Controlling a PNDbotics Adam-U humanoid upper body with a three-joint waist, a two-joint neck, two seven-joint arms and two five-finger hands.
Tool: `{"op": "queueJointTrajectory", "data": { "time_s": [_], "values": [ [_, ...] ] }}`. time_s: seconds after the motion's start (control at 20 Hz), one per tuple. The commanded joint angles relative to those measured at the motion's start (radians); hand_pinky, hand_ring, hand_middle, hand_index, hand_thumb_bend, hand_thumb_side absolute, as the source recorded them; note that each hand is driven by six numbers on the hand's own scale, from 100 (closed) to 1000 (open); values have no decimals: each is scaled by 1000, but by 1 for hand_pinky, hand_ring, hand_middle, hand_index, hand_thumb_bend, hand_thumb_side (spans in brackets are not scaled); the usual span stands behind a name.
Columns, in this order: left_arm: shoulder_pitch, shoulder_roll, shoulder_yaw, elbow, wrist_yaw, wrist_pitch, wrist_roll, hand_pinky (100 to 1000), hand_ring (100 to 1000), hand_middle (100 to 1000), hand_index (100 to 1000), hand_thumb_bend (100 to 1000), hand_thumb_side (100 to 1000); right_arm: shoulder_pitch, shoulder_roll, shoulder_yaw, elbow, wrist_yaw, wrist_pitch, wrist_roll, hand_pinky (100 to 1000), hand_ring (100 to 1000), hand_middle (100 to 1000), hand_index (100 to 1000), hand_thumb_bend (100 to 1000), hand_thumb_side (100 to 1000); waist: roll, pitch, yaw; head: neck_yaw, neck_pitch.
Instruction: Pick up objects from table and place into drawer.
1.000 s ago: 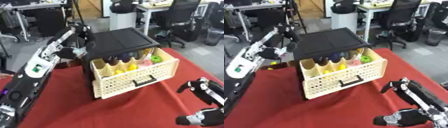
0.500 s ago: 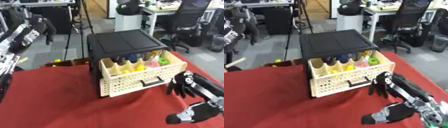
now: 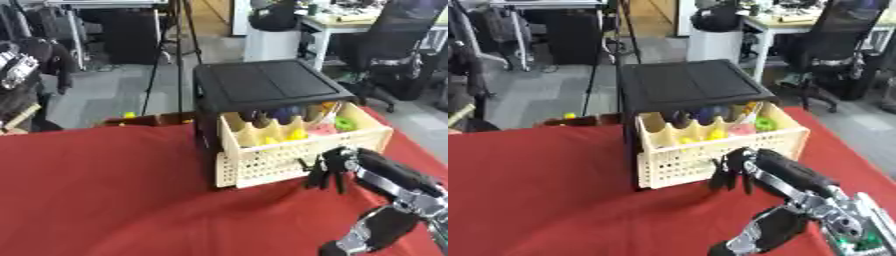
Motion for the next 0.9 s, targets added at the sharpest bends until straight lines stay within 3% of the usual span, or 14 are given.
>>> {"op": "queueJointTrajectory", "data": {
  "time_s": [0.05, 0.9],
  "values": [
    [-5, 42, 21, -18, -7, 6, 0, 294, 410, 473, 618, 100, 821, -17, -4, 8, -9, -10, 1, 21, 417, 588, 592, 675, 990, 708, 1, -14, 6, -5, 8],
    [22, 29, 42, -30, -16, 19, -6, 299, 409, 475, 621, 100, 819, -18, 35, 26, 96, 55, -5, 26, 423, 600, 609, 684, 997, 658, 11, -11, 48, -15, 7]
  ]
}}
